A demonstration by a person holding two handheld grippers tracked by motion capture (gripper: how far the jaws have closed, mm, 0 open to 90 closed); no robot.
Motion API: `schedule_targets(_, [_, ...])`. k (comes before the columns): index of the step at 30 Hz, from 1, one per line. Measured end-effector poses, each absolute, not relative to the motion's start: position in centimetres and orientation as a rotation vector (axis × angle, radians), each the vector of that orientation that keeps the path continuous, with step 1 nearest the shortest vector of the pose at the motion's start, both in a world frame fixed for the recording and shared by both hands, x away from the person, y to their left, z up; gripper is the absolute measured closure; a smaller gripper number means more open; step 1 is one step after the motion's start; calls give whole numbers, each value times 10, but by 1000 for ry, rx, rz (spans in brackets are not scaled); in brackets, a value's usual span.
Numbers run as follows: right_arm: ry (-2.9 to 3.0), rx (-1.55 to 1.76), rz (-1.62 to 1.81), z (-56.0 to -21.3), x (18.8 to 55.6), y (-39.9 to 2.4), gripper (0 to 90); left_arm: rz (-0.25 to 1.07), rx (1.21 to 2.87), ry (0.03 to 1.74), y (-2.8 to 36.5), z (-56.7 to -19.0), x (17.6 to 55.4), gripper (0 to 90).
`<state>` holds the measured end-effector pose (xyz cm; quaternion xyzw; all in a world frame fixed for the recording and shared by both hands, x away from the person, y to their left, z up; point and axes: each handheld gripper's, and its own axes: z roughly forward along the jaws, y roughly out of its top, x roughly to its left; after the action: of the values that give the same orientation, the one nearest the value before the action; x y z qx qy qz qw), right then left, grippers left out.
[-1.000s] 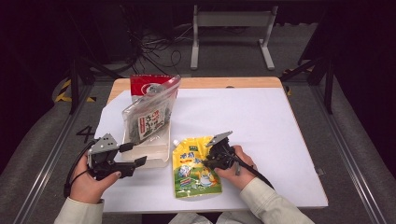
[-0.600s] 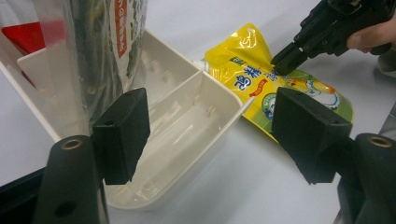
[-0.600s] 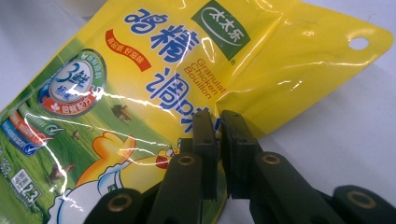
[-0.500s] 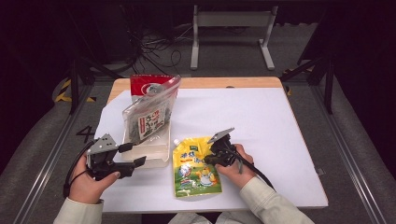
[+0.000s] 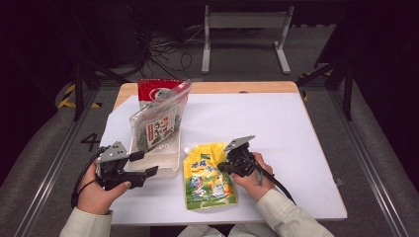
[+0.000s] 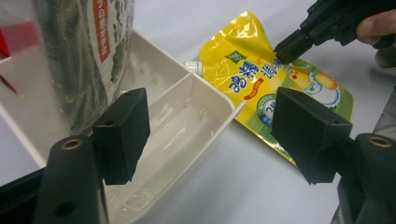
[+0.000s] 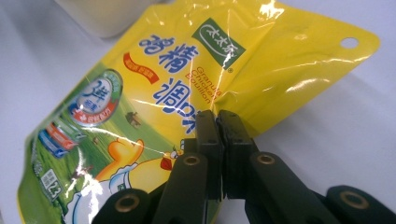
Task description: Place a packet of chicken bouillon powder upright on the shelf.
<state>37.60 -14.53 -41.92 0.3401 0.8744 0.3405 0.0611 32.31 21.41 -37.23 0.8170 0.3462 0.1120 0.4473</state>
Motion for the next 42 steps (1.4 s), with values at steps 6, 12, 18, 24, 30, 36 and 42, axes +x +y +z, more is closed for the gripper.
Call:
schedule_targets(6, [2599,999,1104,-398,367,-155,873,236,2045,846,203,-378,327,286])
schedule_targets(12, [2526,948,1159,-381,356,-162,873,163,2091,810,180,-389,328,284])
schedule_targets(18, [2487,914,1182,-368,349,-167,873,139,2115,779,164,-397,328,255])
schedule_targets(24, [2433,874,1221,-353,341,-173,873,153,2064,758,155,-395,326,252])
schedule_targets(30, [2393,838,1258,-341,332,-175,873,136,2015,741,147,-391,324,237])
schedule_targets(36, [2353,800,1302,-329,323,-178,872,89,2009,747,136,-397,326,205])
schedule_targets(42, [2340,769,1329,-326,316,-175,872,-3,1975,708,121,-400,326,187])
